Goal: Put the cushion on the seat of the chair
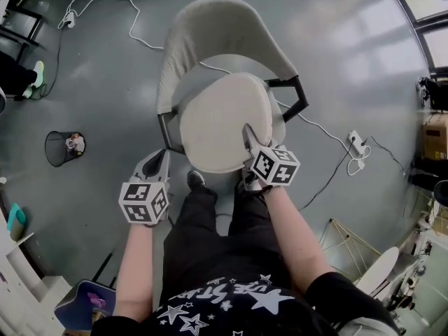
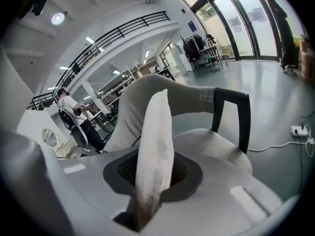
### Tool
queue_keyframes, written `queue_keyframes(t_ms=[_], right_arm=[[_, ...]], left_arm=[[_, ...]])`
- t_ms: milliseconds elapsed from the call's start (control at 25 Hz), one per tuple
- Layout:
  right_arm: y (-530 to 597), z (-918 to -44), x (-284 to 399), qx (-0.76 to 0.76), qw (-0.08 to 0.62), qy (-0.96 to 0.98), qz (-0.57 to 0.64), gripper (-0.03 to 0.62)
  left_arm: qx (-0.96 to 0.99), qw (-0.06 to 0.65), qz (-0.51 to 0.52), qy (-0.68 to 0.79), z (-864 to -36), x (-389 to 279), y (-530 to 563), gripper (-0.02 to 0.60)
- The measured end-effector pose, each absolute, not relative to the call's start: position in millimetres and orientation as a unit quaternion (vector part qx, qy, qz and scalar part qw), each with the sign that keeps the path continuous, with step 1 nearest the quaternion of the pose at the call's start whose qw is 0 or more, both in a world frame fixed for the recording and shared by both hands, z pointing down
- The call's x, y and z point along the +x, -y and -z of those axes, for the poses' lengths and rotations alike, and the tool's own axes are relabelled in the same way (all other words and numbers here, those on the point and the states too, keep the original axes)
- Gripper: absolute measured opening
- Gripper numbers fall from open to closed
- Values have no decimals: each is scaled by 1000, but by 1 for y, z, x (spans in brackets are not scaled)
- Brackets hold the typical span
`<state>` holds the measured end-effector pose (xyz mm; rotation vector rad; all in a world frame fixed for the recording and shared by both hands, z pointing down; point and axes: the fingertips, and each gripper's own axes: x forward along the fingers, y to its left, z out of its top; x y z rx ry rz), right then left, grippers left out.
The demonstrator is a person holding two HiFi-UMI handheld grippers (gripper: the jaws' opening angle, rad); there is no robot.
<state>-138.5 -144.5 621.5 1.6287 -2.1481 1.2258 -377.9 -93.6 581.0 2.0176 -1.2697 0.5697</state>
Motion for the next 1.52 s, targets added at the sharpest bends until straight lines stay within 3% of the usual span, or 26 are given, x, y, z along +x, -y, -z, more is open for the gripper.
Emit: queue_keyframes(t_ms=[600, 1000, 1240, 1520], right_arm=[[146, -723, -58, 548, 71, 676, -488, 74], [152, -778, -25, 546, 131, 662, -497, 160], [144, -799, -11, 526, 149, 652, -525, 252], [127, -804, 11, 522, 171, 635, -543, 291]], left_arm=[[751, 366, -249, 489, -647, -290, 104, 8], [729, 393, -255, 500, -689, -248, 98, 8], [726, 412, -251, 490, -705, -218, 94, 8], [732, 411, -250, 482, -703, -192, 98, 8]])
